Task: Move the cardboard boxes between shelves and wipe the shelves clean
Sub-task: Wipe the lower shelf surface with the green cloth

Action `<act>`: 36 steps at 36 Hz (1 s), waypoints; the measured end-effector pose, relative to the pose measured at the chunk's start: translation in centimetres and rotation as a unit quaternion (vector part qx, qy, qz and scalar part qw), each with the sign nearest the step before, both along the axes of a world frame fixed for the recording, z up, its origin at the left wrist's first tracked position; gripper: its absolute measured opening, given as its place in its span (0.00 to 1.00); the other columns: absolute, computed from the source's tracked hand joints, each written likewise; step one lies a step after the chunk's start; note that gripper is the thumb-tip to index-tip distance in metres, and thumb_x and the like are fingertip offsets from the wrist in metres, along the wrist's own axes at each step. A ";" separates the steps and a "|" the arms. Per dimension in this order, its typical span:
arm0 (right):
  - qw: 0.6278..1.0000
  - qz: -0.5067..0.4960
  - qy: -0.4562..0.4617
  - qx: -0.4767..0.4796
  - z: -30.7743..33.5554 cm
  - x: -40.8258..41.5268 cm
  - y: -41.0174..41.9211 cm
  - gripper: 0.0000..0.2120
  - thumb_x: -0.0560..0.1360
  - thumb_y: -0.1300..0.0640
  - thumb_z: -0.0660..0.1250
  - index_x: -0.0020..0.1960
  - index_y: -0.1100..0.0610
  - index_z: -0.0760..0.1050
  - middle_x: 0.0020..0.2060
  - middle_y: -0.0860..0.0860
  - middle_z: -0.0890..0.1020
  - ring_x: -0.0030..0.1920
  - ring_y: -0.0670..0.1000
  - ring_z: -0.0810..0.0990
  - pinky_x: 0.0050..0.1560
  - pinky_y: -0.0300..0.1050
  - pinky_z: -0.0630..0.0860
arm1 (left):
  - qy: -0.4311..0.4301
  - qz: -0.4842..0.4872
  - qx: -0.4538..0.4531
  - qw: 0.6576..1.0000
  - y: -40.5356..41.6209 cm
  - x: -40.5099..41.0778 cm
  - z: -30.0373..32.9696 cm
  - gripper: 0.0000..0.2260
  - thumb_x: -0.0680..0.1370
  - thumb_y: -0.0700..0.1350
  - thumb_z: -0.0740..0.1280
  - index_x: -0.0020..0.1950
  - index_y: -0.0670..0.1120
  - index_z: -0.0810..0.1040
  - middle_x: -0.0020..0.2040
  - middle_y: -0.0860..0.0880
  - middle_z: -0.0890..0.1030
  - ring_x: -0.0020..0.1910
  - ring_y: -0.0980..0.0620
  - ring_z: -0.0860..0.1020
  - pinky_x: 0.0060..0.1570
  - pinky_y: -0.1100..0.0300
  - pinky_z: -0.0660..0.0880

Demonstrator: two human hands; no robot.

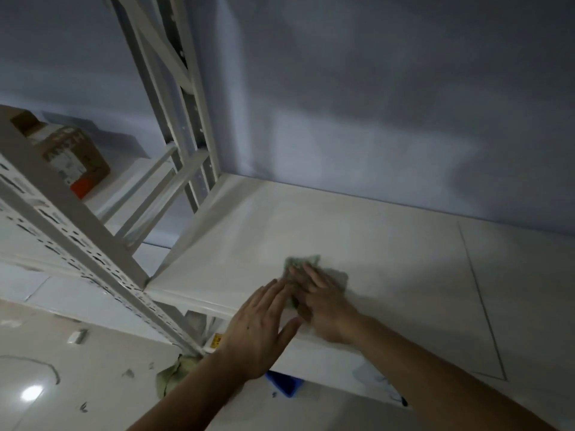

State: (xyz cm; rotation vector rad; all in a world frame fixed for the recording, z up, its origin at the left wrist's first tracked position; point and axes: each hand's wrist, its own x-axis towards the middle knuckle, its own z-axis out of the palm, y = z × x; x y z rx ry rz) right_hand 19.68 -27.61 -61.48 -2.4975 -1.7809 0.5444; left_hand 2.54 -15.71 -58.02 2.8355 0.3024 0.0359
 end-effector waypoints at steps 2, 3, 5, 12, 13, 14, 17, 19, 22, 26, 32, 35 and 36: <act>1.000 0.004 0.007 0.016 -0.2 -0.4 -2.0 0.31 0.79 0.39 0.36 0.81 0.42 0.37 0.78 0.40 0.33 0.77 0.49 0.27 0.77 0.46 0.31 | 0.004 -0.005 -0.018 1.000 -0.6 -0.2 0.5 0.31 0.85 0.65 0.48 0.79 0.47 0.68 0.78 0.48 0.70 0.77 0.51 0.68 0.76 0.52 0.53; 1.000 -0.009 0.006 0.023 0.0 0.6 -2.9 0.29 0.82 0.41 0.41 0.82 0.42 0.41 0.79 0.40 0.37 0.79 0.48 0.30 0.77 0.45 0.32 | 0.001 -0.006 -0.024 1.000 -0.8 -0.3 0.5 0.32 0.85 0.66 0.47 0.80 0.48 0.67 0.79 0.49 0.68 0.78 0.51 0.66 0.76 0.53 0.50; 0.997 -0.056 -0.030 0.037 -0.3 4.0 -4.6 0.27 0.83 0.45 0.46 0.82 0.47 0.57 0.82 0.47 0.53 0.82 0.55 0.47 0.80 0.46 0.42 | -0.002 -0.005 -0.028 1.000 -1.0 -0.7 0.2 0.33 0.84 0.67 0.45 0.80 0.48 0.66 0.80 0.51 0.64 0.79 0.53 0.63 0.78 0.54 0.48; 0.934 -0.351 -0.038 -0.056 0.3 15.1 -8.0 0.27 0.84 0.47 0.43 0.83 0.47 0.49 0.83 0.49 0.45 0.82 0.57 0.48 0.80 0.60 0.52 | -0.001 0.025 -0.060 0.998 -1.9 -1.6 -0.2 0.39 0.78 0.73 0.35 0.83 0.54 0.54 0.82 0.58 0.49 0.82 0.59 0.48 0.79 0.63 0.42; 0.941 -0.331 -0.055 -0.051 -0.1 14.2 -7.2 0.28 0.83 0.46 0.43 0.83 0.48 0.51 0.83 0.50 0.47 0.82 0.59 0.49 0.80 0.58 0.51 | -0.001 0.035 -0.066 0.997 -2.1 -1.5 -0.2 0.40 0.77 0.74 0.34 0.84 0.55 0.52 0.82 0.60 0.48 0.82 0.59 0.47 0.78 0.64 0.41; 0.952 -0.297 -0.071 -0.028 -0.7 12.7 -6.6 0.30 0.82 0.45 0.41 0.82 0.50 0.54 0.83 0.52 0.50 0.81 0.61 0.51 0.81 0.56 0.49 | -0.002 0.045 -0.068 0.997 -2.3 -1.2 -0.1 0.39 0.78 0.73 0.36 0.84 0.55 0.52 0.82 0.60 0.48 0.82 0.59 0.47 0.77 0.66 0.39; 0.988 -0.149 -0.032 0.031 -1.2 5.9 -5.8 0.39 0.75 0.41 0.35 0.82 0.52 0.57 0.82 0.51 0.52 0.82 0.63 0.47 0.80 0.52 0.38 | -0.011 0.065 -0.081 0.995 -3.2 0.1 0.4 0.32 0.82 0.68 0.45 0.84 0.55 0.53 0.83 0.59 0.49 0.82 0.60 0.47 0.73 0.69 0.37; 0.998 -0.062 -0.009 0.025 -1.0 2.1 -6.4 0.36 0.76 0.40 0.35 0.83 0.46 0.48 0.81 0.44 0.42 0.81 0.54 0.34 0.77 0.49 0.31 | -0.018 0.064 -0.073 0.995 -3.8 1.0 0.7 0.31 0.83 0.67 0.46 0.83 0.55 0.52 0.82 0.60 0.48 0.82 0.60 0.48 0.72 0.70 0.35; 0.998 0.023 0.025 0.053 -1.1 0.8 -8.1 0.29 0.82 0.42 0.42 0.83 0.40 0.46 0.81 0.40 0.40 0.80 0.47 0.33 0.78 0.47 0.32 | -0.010 0.047 -0.068 0.996 -4.4 2.3 1.0 0.30 0.84 0.66 0.45 0.84 0.55 0.51 0.82 0.60 0.48 0.81 0.60 0.47 0.70 0.71 0.33; 0.994 0.038 0.019 0.101 -1.5 7.0 -9.2 0.25 0.84 0.45 0.55 0.80 0.47 0.63 0.80 0.45 0.60 0.82 0.48 0.53 0.82 0.48 0.48 | 0.004 0.017 -0.066 0.998 -5.2 3.7 0.6 0.37 0.78 0.70 0.35 0.84 0.54 0.49 0.82 0.59 0.45 0.81 0.60 0.45 0.77 0.66 0.37; 0.911 -0.369 0.075 0.170 0.1 17.7 -7.3 0.26 0.79 0.54 0.71 0.75 0.51 0.69 0.68 0.51 0.76 0.65 0.54 0.76 0.64 0.49 0.71 | -0.001 0.014 -0.064 0.998 -5.2 4.8 0.4 0.37 0.79 0.70 0.36 0.84 0.54 0.51 0.84 0.57 0.49 0.82 0.59 0.46 0.79 0.63 0.41; 0.882 -0.446 -0.010 0.153 0.8 19.0 -4.7 0.19 0.80 0.51 0.67 0.69 0.54 0.73 0.66 0.59 0.77 0.64 0.62 0.77 0.62 0.54 0.73 | -0.011 0.018 -0.063 0.998 -4.9 4.9 0.5 0.34 0.81 0.69 0.40 0.84 0.55 0.52 0.84 0.57 0.49 0.82 0.59 0.46 0.79 0.62 0.42; 0.885 -0.441 -0.041 0.139 1.0 18.5 -3.3 0.18 0.81 0.50 0.64 0.68 0.56 0.74 0.66 0.59 0.76 0.65 0.62 0.75 0.63 0.55 0.72 | -0.011 0.022 -0.061 0.998 -4.7 5.0 0.6 0.34 0.82 0.69 0.41 0.84 0.55 0.52 0.84 0.57 0.49 0.82 0.59 0.47 0.79 0.62 0.42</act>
